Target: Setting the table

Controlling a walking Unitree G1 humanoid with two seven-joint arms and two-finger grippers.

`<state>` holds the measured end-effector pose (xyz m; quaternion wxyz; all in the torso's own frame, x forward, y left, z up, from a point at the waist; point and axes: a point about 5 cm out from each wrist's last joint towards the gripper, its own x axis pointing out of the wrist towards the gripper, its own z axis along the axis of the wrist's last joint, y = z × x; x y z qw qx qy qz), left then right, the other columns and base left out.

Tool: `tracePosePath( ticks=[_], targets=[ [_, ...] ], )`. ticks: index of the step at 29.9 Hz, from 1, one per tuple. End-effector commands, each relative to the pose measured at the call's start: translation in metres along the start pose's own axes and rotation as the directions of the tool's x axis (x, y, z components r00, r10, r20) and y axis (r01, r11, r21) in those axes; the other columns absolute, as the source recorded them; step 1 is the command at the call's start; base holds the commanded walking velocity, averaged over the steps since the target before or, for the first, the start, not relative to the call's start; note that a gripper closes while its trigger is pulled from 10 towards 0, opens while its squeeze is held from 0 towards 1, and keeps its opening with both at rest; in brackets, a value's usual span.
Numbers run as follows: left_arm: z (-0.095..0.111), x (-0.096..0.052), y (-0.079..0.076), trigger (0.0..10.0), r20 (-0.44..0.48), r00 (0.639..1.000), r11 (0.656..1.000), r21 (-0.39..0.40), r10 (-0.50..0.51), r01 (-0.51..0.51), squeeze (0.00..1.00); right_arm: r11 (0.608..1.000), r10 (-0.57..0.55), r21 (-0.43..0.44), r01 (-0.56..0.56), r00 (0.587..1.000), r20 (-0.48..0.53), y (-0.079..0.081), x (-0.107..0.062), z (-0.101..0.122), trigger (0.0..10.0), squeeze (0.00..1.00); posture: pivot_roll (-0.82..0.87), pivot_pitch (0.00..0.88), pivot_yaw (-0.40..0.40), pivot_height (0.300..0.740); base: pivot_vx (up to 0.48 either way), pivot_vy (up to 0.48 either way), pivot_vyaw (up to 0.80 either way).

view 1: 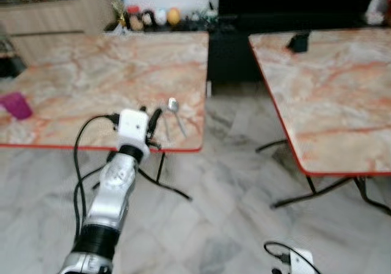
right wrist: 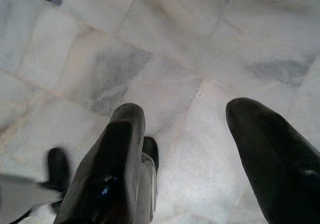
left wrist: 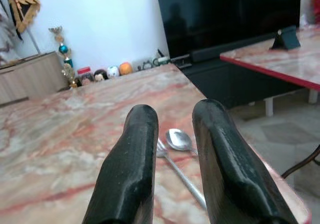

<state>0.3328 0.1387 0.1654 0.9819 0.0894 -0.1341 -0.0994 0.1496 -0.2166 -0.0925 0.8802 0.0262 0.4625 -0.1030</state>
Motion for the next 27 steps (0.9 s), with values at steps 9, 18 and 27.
tracePosePath(
  ticks=[9,18,27],
  targets=[
    [0.002,-0.001,0.007,10.0,0.001,1.000,1.000,0.021,0.014,-0.014,0.00,1.000,0.010,0.011,-0.010,1.000,0.003,0.004,0.000,0.001,10.0,0.00,0.04,0.000,-0.008,0.740,0.000,0.343,0.00],
    [0.000,-0.002,0.007,10.0,-0.003,1.000,1.000,0.025,0.013,-0.013,0.00,1.000,0.011,0.009,-0.011,1.000,0.002,0.004,0.000,0.001,10.0,0.00,0.04,0.000,-0.008,0.740,0.000,0.310,0.00],
    [-0.011,-0.008,0.008,10.0,-0.036,0.999,0.999,0.030,0.015,-0.014,0.00,1.000,0.012,0.008,-0.012,1.000,0.002,0.004,0.000,0.001,10.0,0.00,0.04,0.000,-0.009,0.740,0.000,0.092,0.00]
  ],
)
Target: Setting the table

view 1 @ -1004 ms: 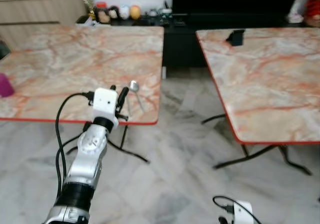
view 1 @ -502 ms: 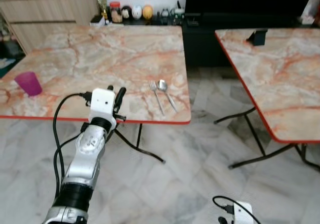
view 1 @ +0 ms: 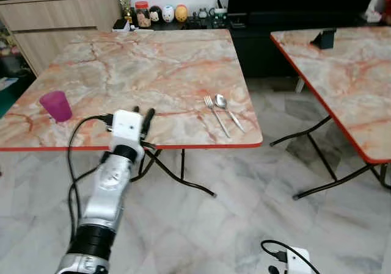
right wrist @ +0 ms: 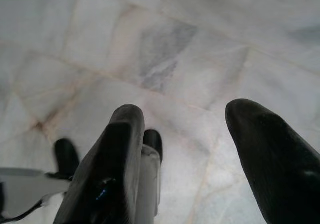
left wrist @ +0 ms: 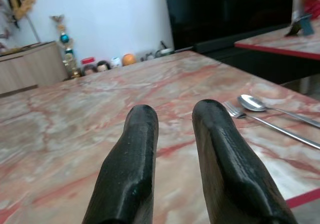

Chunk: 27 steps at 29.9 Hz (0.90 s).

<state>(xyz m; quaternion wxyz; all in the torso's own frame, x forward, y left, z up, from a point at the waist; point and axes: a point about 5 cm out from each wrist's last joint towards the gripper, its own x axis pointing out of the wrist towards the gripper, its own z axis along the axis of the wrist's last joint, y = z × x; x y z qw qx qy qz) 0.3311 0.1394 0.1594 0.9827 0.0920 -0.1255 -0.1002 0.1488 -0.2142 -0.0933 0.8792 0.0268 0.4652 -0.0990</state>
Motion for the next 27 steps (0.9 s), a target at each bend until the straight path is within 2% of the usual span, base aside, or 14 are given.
tracePosePath(
  ticks=[1,2,6,10,15,17,20,21,26,27],
  targets=[
    [-0.006,-0.005,0.009,10.0,-0.018,1.000,0.999,0.026,0.019,-0.018,0.00,1.000,0.005,0.011,-0.005,1.000,0.008,0.002,0.001,0.002,10.0,0.00,0.04,0.000,-0.009,0.740,0.000,0.000,0.00],
    [-0.007,-0.005,0.009,10.0,-0.021,1.000,0.999,0.026,0.020,-0.019,0.00,1.000,0.005,0.011,-0.005,1.000,0.008,0.002,0.001,0.002,10.0,0.00,0.04,0.000,-0.009,0.740,0.000,0.000,0.00],
    [-0.031,-0.025,0.022,10.0,-0.085,0.994,0.997,0.030,0.072,-0.070,0.00,1.000,0.005,0.013,-0.005,1.000,0.008,0.002,0.001,0.002,10.0,0.00,0.04,0.000,-0.009,0.740,0.000,0.000,0.00],
    [-0.039,-0.032,0.027,10.0,-0.118,0.989,0.995,0.049,0.089,-0.084,0.00,1.000,0.006,0.012,-0.006,1.000,0.007,0.003,0.001,0.002,10.0,0.00,0.06,0.000,-0.011,0.740,0.000,0.000,0.00],
    [-0.076,-0.066,0.043,10.0,-0.259,0.957,0.989,0.095,0.135,-0.113,0.00,1.000,0.009,0.013,-0.009,1.000,0.005,0.003,0.001,0.002,10.0,0.00,0.05,0.000,-0.005,0.740,0.000,0.000,0.00],
    [-0.080,-0.070,0.045,10.0,-0.273,0.952,0.988,0.099,0.139,-0.116,0.00,1.000,0.009,0.014,-0.009,1.000,0.005,0.004,0.001,0.002,10.0,0.00,0.05,0.000,-0.004,0.740,0.000,0.000,0.00],
    [-0.099,-0.089,0.049,10.0,-0.355,0.922,0.987,0.096,0.153,-0.127,0.00,1.000,0.008,0.014,-0.008,1.000,0.006,0.004,0.000,0.002,10.0,0.00,0.06,0.000,-0.004,0.740,0.000,0.000,0.00],
    [-0.109,-0.100,0.051,10.0,-0.399,0.903,0.987,0.103,0.156,-0.125,0.00,1.000,0.009,0.013,-0.009,1.000,0.006,0.004,0.000,0.001,10.0,0.00,0.06,0.000,-0.004,0.740,0.000,0.000,0.00],
    [-0.131,-0.125,0.052,10.0,-0.507,0.848,0.988,0.101,0.153,-0.117,0.00,1.000,0.011,0.012,-0.011,1.000,0.005,0.004,0.000,0.001,10.0,0.00,0.05,0.000,-0.003,0.740,0.000,0.000,0.00],
    [-0.140,-0.134,0.050,10.0,-0.562,0.816,0.991,0.086,0.132,-0.101,0.00,1.000,0.011,0.012,-0.011,1.000,0.005,0.004,0.000,0.001,10.0,0.00,0.06,0.000,-0.003,0.740,0.000,0.000,0.00]
  ],
)
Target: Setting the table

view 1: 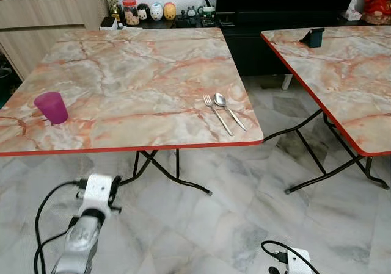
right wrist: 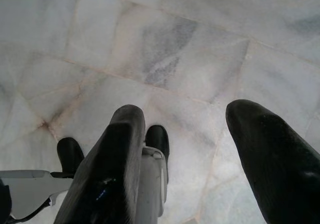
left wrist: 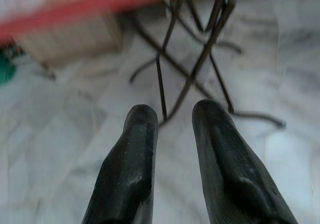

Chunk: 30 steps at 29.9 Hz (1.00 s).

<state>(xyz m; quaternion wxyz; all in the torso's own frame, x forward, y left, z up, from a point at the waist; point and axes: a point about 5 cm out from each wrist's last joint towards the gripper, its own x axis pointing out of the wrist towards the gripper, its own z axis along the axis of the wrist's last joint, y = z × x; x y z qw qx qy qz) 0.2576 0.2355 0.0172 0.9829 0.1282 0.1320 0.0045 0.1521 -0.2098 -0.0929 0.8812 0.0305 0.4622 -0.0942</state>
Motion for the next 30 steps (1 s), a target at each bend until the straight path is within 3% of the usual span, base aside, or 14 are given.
tracePosePath(
  ticks=[1,2,6,10,12,18,22,30],
  targets=[
    [-0.013,-0.005,0.000,10.0,-0.062,0.998,1.000,0.018,-0.024,0.025,0.00,1.000,-0.001,0.009,0.001,1.000,-0.002,-0.001,0.000,-0.001,10.0,0.00,0.06,0.000,-0.003,0.740,0.000,0.000,0.00],
    [-0.033,-0.010,-0.005,10.0,-0.172,0.983,0.997,-0.045,-0.068,0.061,0.00,1.000,-0.002,0.009,0.002,1.000,-0.002,-0.001,0.000,-0.001,10.0,0.00,0.06,0.000,-0.004,0.740,0.000,0.000,0.00],
    [-0.066,-0.023,-0.011,10.0,-0.365,0.926,0.985,-0.167,-0.101,0.042,0.00,1.000,-0.003,0.014,0.003,1.000,-0.001,0.000,0.000,-0.002,10.0,0.00,0.06,0.000,-0.001,0.740,0.000,0.000,0.00],
    [-0.081,-0.033,-0.015,10.0,-0.440,0.889,0.984,-0.169,-0.124,0.054,0.00,1.000,0.000,0.019,0.000,1.000,0.001,0.000,0.000,-0.002,10.0,0.00,0.06,0.000,0.000,0.740,0.000,0.000,0.00],
    [-0.092,-0.042,-0.013,10.0,-0.513,0.853,0.983,-0.183,-0.098,0.003,0.00,1.000,-0.008,0.008,0.008,1.000,0.000,0.000,0.000,-0.001,10.0,0.00,0.05,0.000,0.002,0.740,0.000,0.000,0.00],
    [-0.095,-0.043,-0.015,10.0,-0.532,0.840,0.980,-0.196,-0.111,0.005,0.00,1.000,-0.006,-0.006,0.006,1.000,0.004,0.000,0.000,-0.001,10.0,0.00,0.05,0.000,-0.002,0.740,0.000,0.000,0.28],
    [-0.095,-0.042,-0.016,10.0,-0.538,0.836,0.980,-0.201,-0.107,-0.004,0.00,1.000,-0.006,0.021,0.006,1.000,0.000,0.000,0.000,-0.001,10.0,0.00,0.06,0.000,-0.001,0.740,0.347,0.000,0.66],
    [-0.096,-0.042,-0.024,10.0,-0.548,0.830,0.977,-0.214,-0.108,-0.013,0.00,1.000,-0.007,0.006,0.007,1.000,0.003,-0.001,0.000,0.001,10.0,0.00,0.05,0.000,-0.011,0.740,0.392,0.000,0.00]
  ],
)
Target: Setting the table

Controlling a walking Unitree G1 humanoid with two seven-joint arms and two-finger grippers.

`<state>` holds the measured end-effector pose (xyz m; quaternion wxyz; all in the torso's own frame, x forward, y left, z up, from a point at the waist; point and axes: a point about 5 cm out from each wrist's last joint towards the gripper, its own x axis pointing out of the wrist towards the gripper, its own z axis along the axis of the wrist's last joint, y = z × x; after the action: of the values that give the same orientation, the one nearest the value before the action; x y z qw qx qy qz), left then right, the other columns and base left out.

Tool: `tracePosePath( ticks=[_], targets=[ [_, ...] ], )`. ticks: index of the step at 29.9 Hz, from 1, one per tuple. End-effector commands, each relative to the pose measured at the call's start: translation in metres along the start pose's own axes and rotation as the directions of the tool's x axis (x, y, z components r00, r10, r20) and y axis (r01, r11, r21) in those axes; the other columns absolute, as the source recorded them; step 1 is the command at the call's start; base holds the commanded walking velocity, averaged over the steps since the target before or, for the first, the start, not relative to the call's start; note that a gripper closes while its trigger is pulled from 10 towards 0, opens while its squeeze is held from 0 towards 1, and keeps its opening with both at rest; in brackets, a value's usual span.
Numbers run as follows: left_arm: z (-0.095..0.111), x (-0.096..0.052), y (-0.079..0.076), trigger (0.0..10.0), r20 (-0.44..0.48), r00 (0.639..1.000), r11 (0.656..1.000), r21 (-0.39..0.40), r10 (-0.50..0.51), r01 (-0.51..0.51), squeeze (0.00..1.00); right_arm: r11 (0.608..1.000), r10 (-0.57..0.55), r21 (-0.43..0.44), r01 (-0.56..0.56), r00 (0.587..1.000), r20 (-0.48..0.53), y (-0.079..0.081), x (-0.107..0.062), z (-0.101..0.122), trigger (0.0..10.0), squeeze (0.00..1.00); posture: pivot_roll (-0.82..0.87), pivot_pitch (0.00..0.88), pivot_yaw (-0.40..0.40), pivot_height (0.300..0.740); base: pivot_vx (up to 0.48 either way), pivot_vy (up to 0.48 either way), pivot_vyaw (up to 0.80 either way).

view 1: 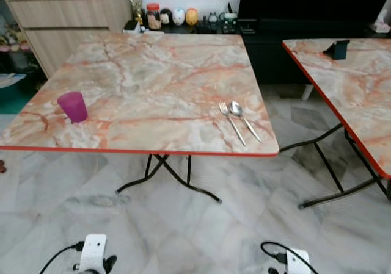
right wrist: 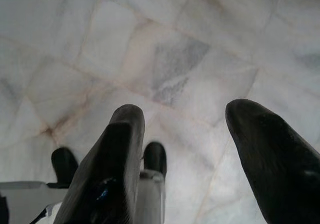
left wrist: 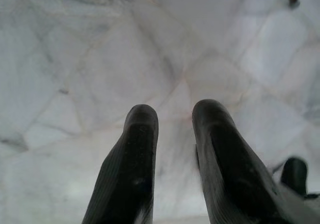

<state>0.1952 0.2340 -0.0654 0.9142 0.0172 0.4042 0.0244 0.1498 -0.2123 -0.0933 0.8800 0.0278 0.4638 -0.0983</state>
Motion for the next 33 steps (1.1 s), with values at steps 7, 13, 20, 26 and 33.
tracePosePath(
  ticks=[7,13,20,26,33],
  targets=[
    [-0.0056,-0.0003,-0.0018,10.0,-0.026,1.000,1.000,-0.015,0.010,-0.010,0.00,1.000,0.008,-0.021,-0.008,1.000,0.010,0.0013,0.0008,0.0036,10.0,0.00,0.05,0.000,-0.016,0.740,0.394,0.000,0.07],
    [-0.0028,0.0006,-0.0040,10.0,-0.008,1.000,1.000,-0.016,0.007,-0.007,0.00,1.000,0.015,-0.011,-0.015,1.000,0.017,0.0014,0.0007,0.0043,10.0,0.00,0.05,0.000,-0.018,0.740,0.125,0.000,0.27],
    [-0.0028,0.0006,-0.0041,10.0,-0.008,1.000,1.000,-0.015,0.009,-0.009,0.00,1.000,0.016,-0.011,-0.016,1.000,0.018,0.0015,0.0007,0.0044,10.0,0.00,0.05,0.000,-0.018,0.740,0.000,0.000,0.00],
    [-0.0028,0.0006,-0.0041,10.0,-0.008,1.000,1.000,-0.015,0.009,-0.009,0.00,1.000,0.016,-0.011,-0.016,1.000,0.018,0.0015,0.0007,0.0044,10.0,0.00,0.05,0.000,-0.018,0.740,0.000,0.000,0.00],
    [-0.0028,0.0006,-0.0041,10.0,-0.008,1.000,1.000,-0.015,0.009,-0.009,0.00,1.000,0.016,-0.011,-0.016,1.000,0.018,0.0015,0.0007,0.0044,10.0,0.00,0.05,0.000,-0.018,0.740,0.000,0.000,0.00]
  ],
)
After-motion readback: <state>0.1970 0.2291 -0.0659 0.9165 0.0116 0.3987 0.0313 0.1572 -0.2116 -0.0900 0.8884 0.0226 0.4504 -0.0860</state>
